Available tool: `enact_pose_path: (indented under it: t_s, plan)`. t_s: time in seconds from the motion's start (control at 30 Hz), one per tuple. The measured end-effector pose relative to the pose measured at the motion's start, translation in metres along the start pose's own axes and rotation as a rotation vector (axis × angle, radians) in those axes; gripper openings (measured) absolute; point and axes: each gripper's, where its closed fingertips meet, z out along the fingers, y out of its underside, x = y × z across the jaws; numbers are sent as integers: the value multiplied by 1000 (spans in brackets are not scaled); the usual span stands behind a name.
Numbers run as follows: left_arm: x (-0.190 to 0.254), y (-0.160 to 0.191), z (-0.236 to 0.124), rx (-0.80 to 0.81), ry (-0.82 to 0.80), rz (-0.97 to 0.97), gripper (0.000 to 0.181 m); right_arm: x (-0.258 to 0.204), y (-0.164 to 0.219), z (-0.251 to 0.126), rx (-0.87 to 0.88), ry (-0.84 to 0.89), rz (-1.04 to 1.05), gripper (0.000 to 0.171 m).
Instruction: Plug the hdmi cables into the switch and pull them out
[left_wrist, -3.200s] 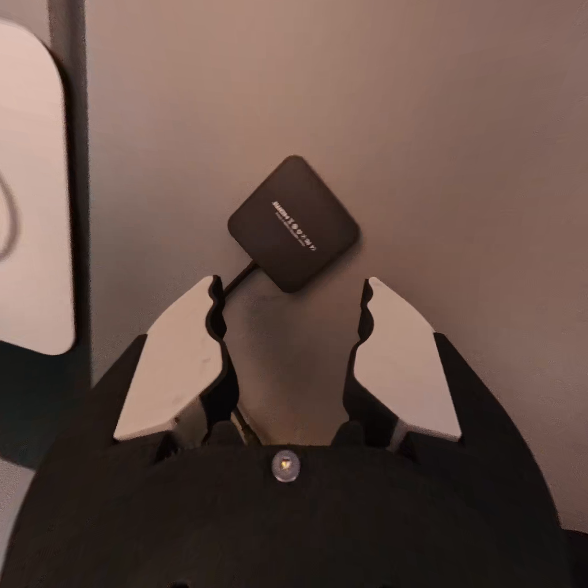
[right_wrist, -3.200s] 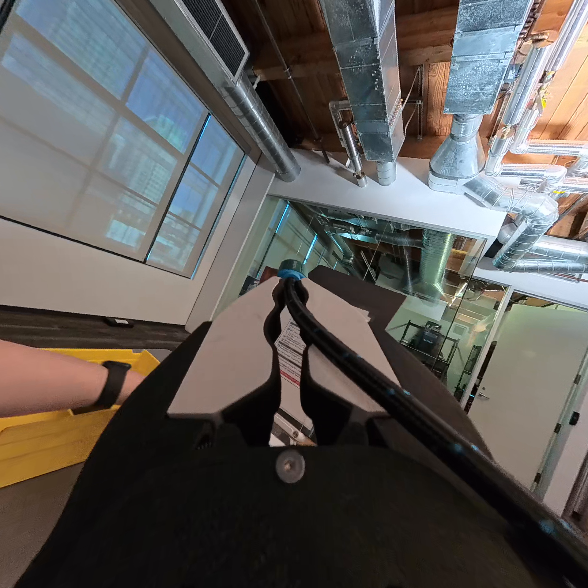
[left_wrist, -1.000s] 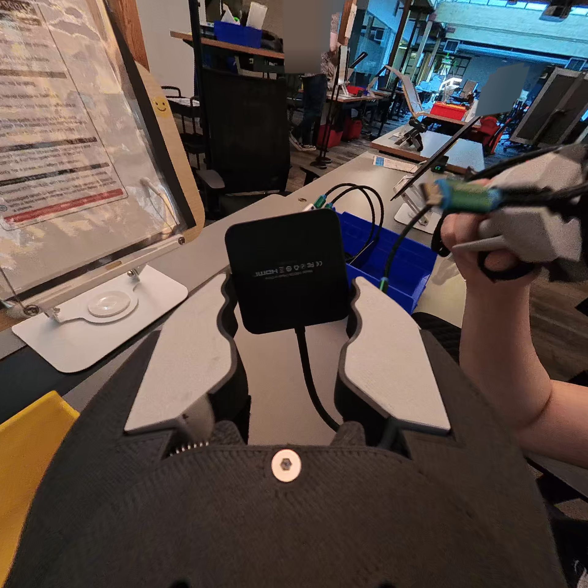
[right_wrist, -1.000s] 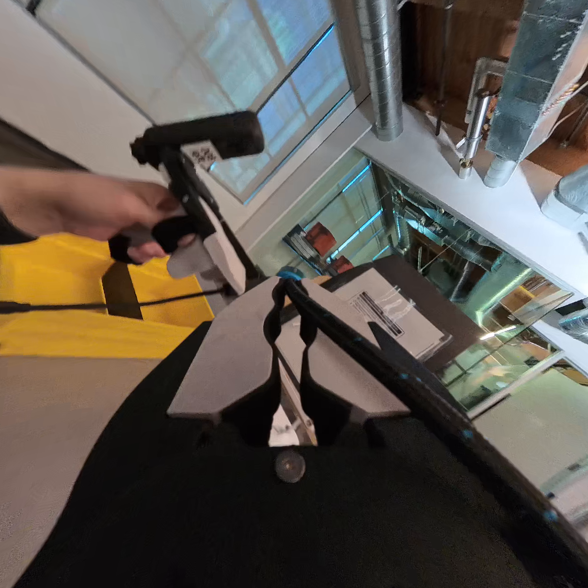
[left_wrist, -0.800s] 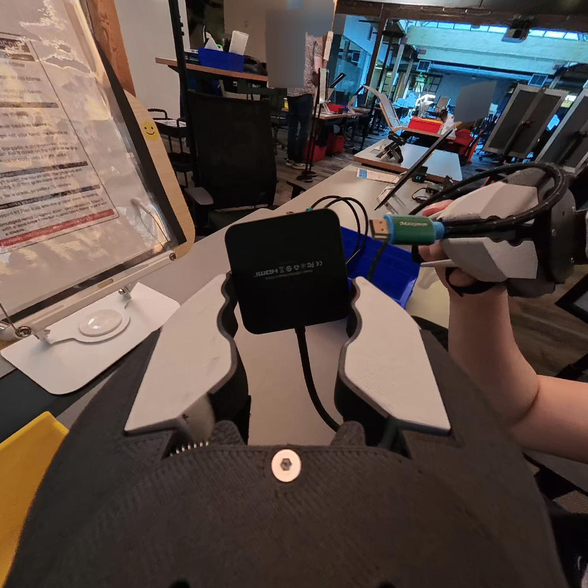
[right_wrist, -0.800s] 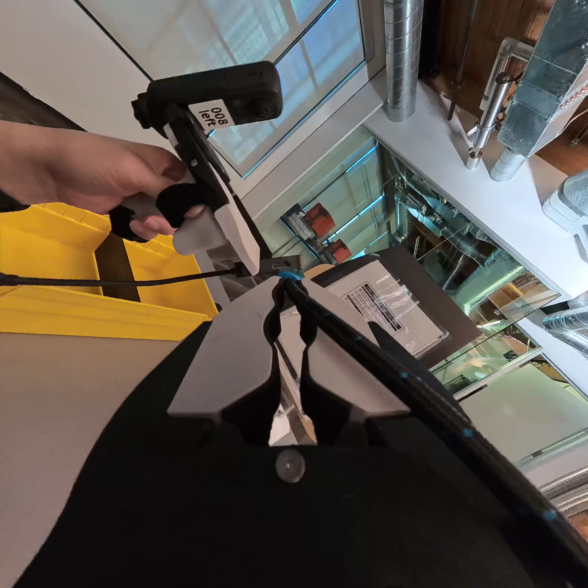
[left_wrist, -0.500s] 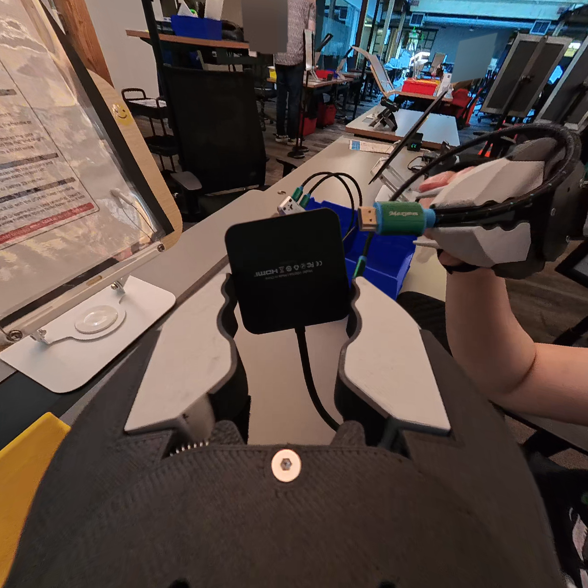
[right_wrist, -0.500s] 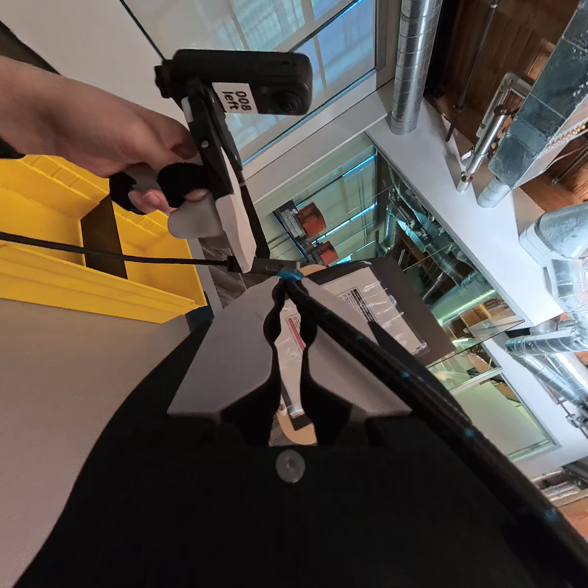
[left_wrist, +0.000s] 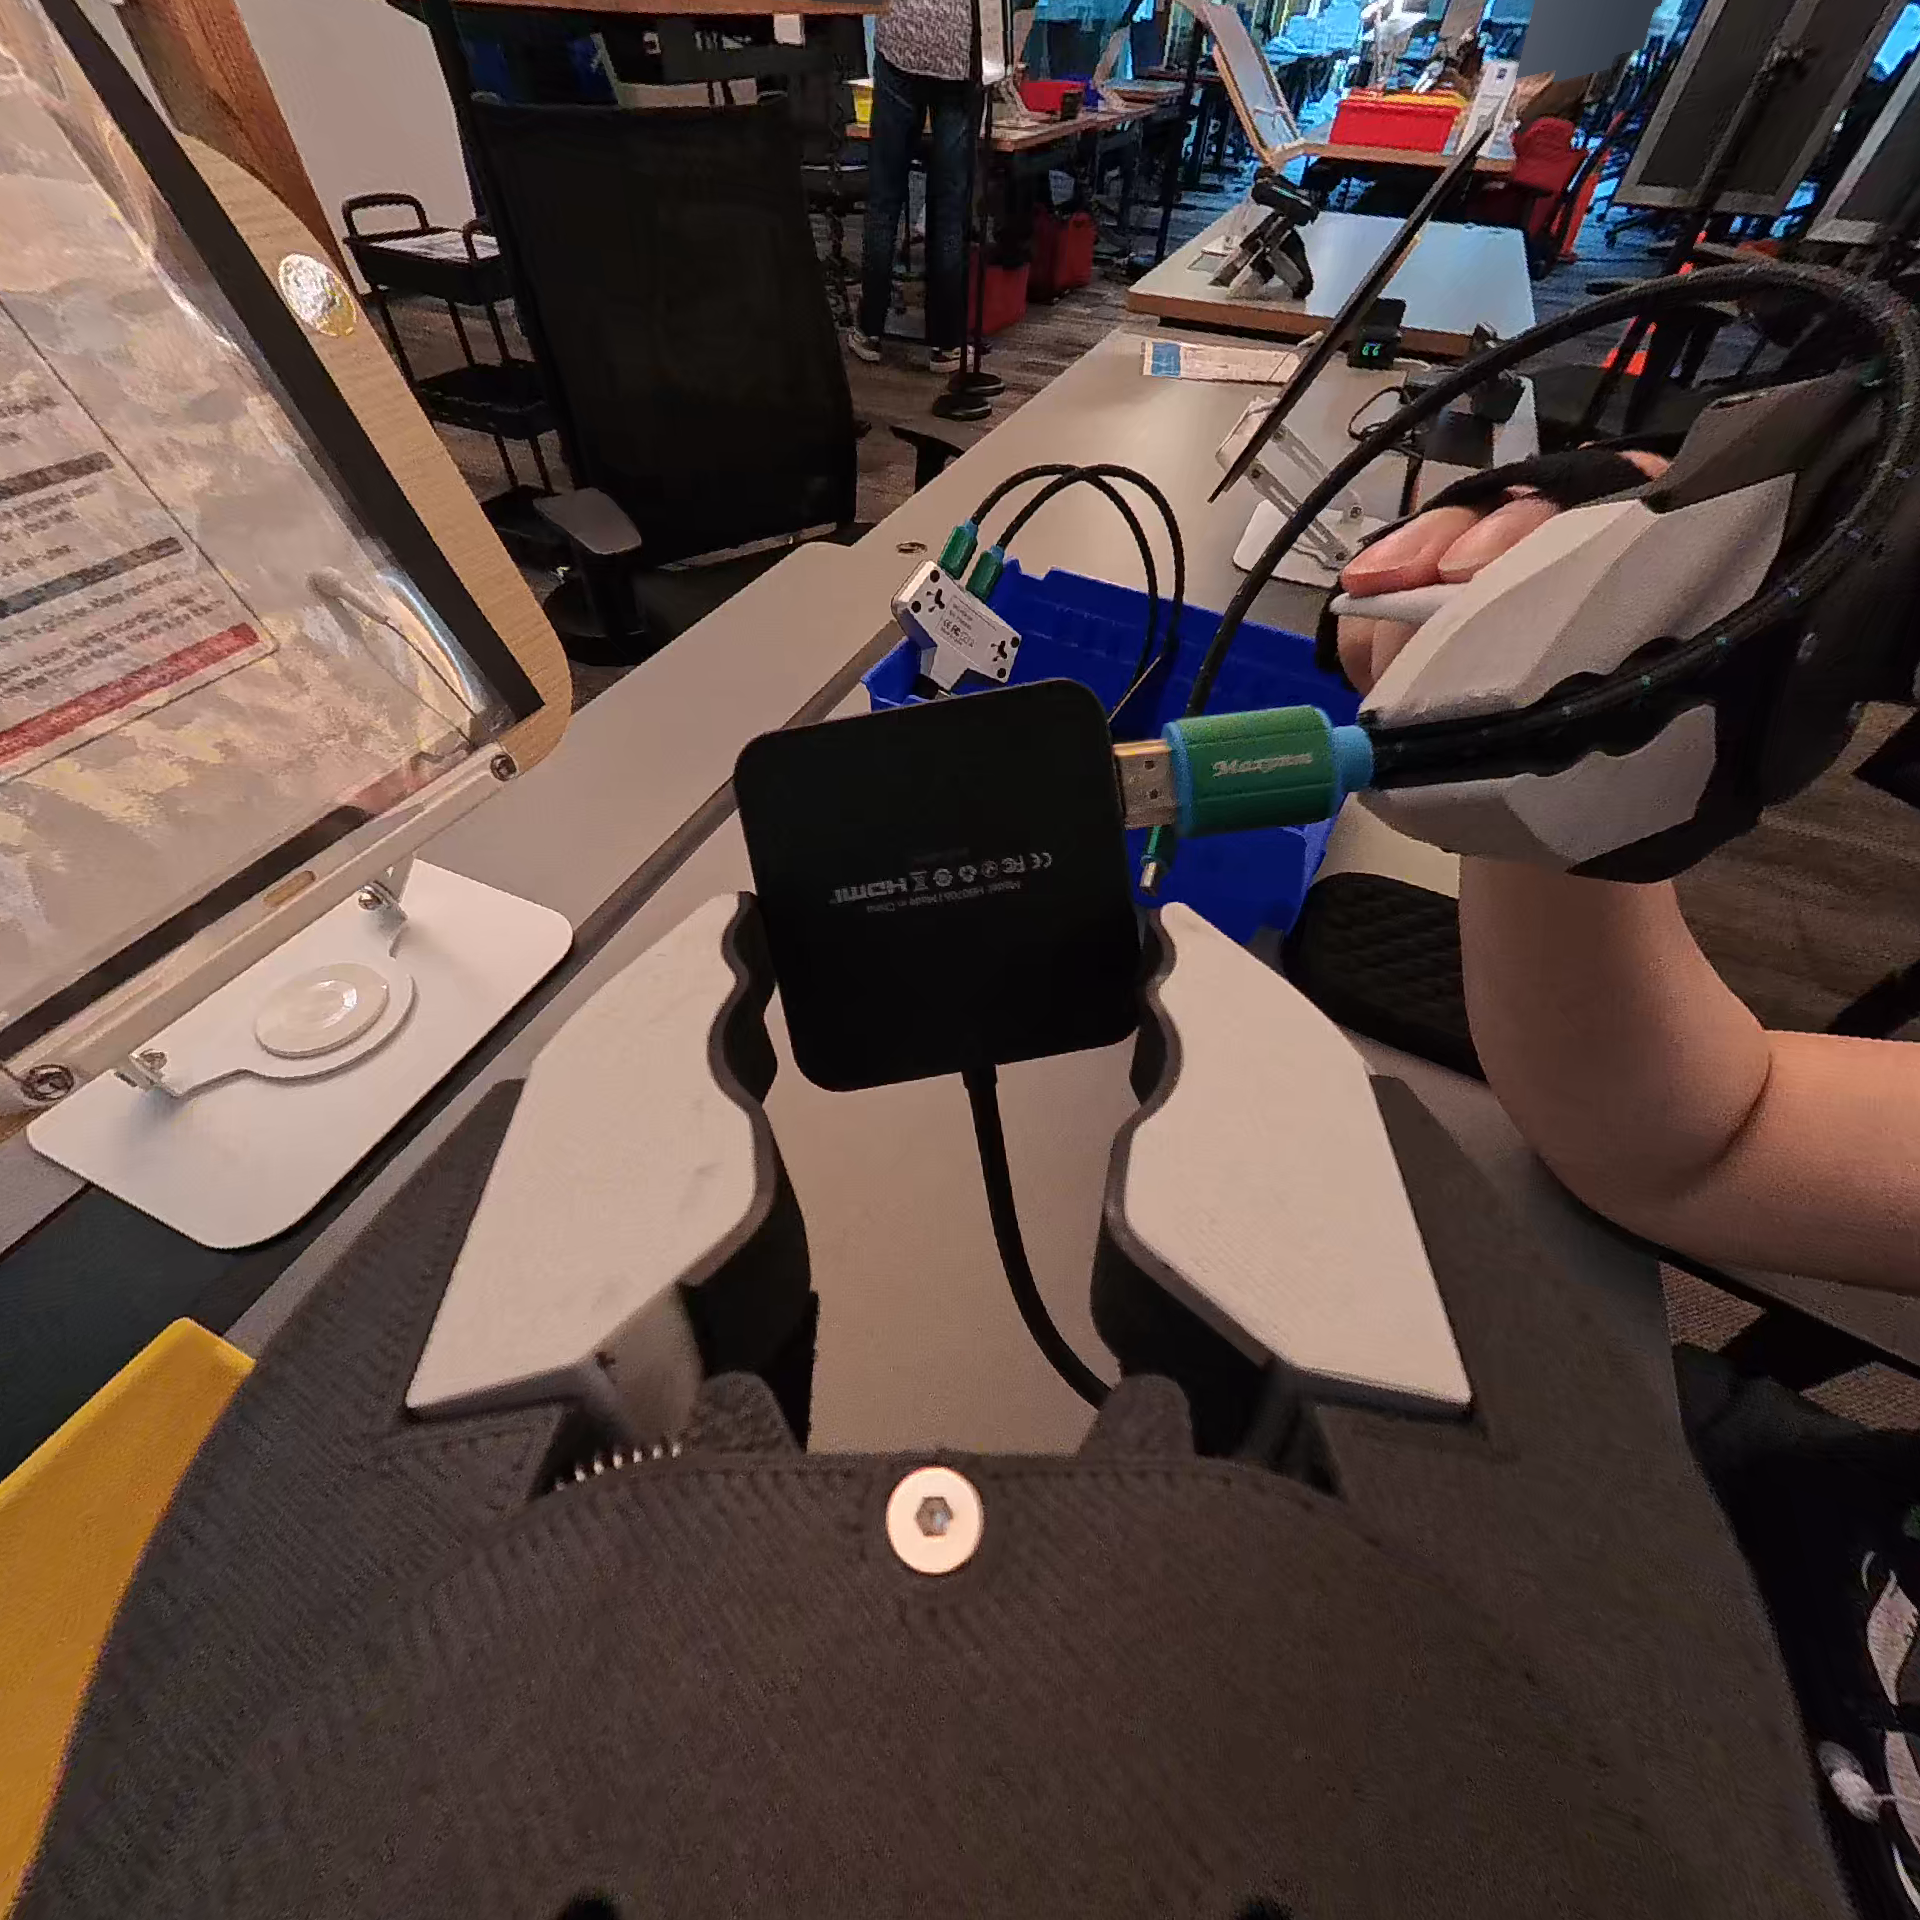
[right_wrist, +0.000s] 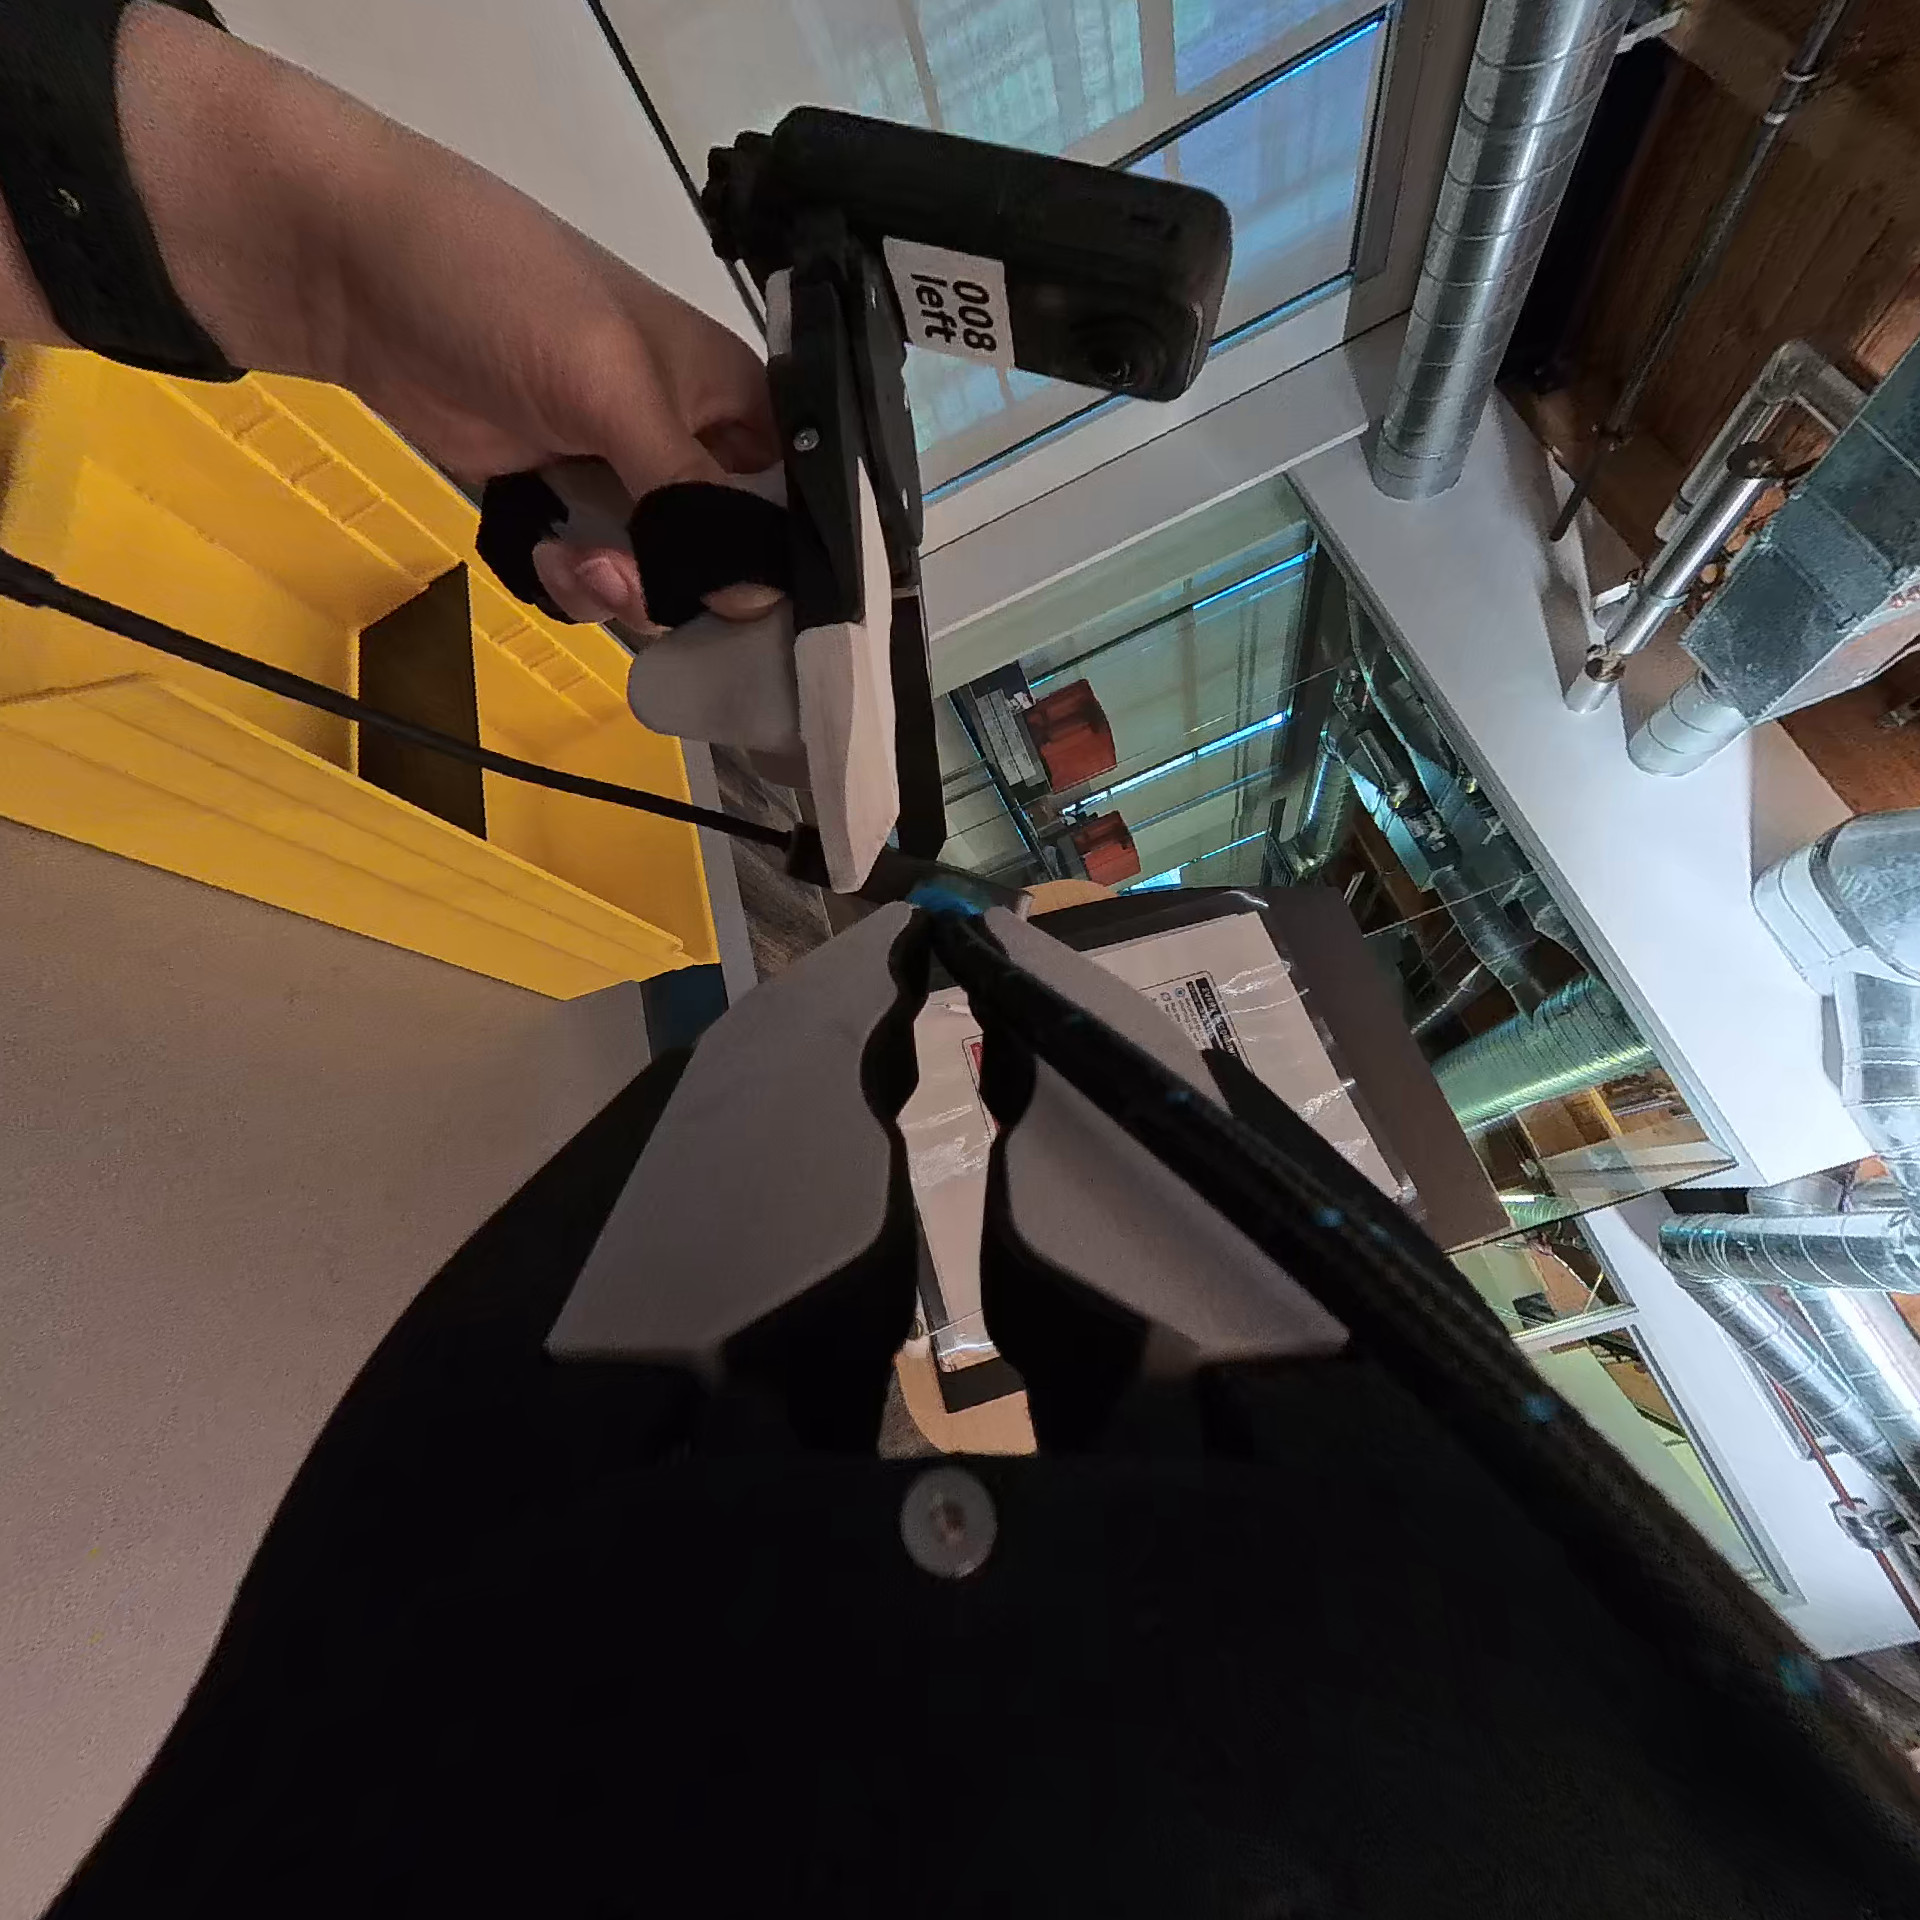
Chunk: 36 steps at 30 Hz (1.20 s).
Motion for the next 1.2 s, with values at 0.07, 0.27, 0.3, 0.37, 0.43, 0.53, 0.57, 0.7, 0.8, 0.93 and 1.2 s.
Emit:
enact_pose_path:
  t_s: [0.07, 0.27, 0.3, 0.37, 0.43, 0.53, 0.57, 0.7, 0.8, 0.93, 1.2]
  plan:
    - [1, -1, 0, 0, -1, 2, 67, -1, 1, 0, 0, -7, 1, 7]
    - [2, 1, 0, -13, -3, 10, 67, -5, 0, -1, 4, -28, -9, 7]
    - [2, 2, 0, -18, -3, 12, 67, -5, 0, -1, 4, -31, -13, 7]
    - [2, 3, 0, -30, -7, 18, 67, -6, 1, -1, 4, -38, -16, 7]
    - [2, 6, 0, -48, -11, 26, 67, -8, 1, -1, 3, -45, -23, 7]
    - [2, 10, -1, -78, -12, 31, 67, -12, 0, 0, 6, -61, -39, 7]
    - [3, 12, -1, -89, -9, 31, 67, -13, 0, 0, 9, -70, -44, 7]
    - [3, 17, -3, -125, -5, 28, 67, -19, 0, 1, 16, -96, -58, 7]
    - [4, 18, -3, -134, -5, 32, 67, -21, 1, 1, 13, -104, -63, 7]
    - [5, 19, -3, -146, -20, 45, 67, -22, 1, 2, 10, -106, -63, 7]
    - [7, 14, -4, -125, -38, 49, 67, -18, 0, 0, 56, -102, 2, 7]
